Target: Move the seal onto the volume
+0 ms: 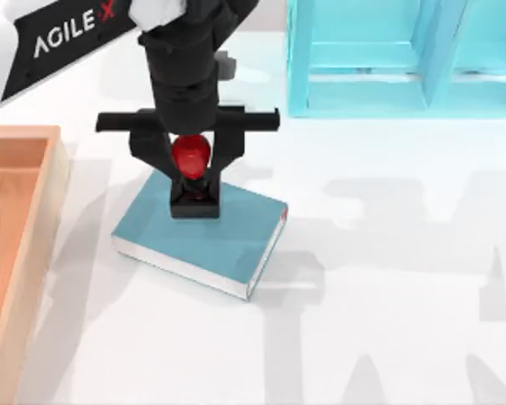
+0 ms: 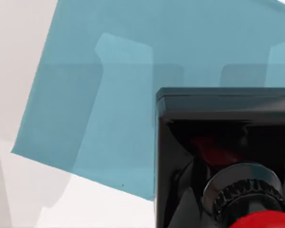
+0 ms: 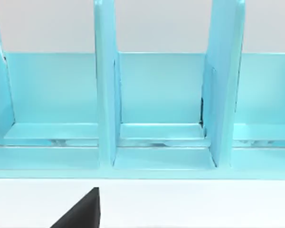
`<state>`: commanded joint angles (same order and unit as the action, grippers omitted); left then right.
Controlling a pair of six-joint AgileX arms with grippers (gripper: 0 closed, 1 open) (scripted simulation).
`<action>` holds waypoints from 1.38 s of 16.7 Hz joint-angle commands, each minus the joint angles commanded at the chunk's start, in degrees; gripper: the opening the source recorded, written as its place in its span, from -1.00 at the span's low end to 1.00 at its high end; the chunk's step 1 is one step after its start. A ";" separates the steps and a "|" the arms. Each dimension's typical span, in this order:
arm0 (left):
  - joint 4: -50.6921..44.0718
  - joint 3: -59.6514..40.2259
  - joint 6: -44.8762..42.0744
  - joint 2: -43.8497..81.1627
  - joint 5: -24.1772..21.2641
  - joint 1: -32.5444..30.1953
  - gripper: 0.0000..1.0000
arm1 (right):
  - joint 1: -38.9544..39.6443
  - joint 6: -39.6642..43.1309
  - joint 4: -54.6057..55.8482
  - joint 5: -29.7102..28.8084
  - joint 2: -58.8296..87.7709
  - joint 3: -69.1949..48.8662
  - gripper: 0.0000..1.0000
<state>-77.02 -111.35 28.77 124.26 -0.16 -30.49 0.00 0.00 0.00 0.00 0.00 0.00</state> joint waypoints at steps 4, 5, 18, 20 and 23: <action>-0.51 -0.69 0.07 0.04 0.05 -0.10 -1.00 | 0.00 0.00 0.00 0.00 0.00 0.00 1.00; -0.51 -0.69 0.07 0.04 0.05 -0.10 -1.00 | 0.00 0.00 0.00 0.00 0.00 0.00 1.00; -0.51 -0.69 0.07 0.04 0.05 -0.10 0.81 | 0.00 0.00 0.00 0.00 0.00 0.00 1.00; -0.51 -0.69 0.07 0.04 0.05 -0.10 1.00 | 0.00 0.00 0.00 0.00 0.00 0.00 1.00; -0.51 -0.69 0.07 0.04 0.05 -0.10 1.00 | 0.00 0.00 0.00 0.00 0.00 0.00 1.00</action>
<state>-77.52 -112.04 28.84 124.30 -0.12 -30.59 0.00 0.00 0.00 0.00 0.00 0.00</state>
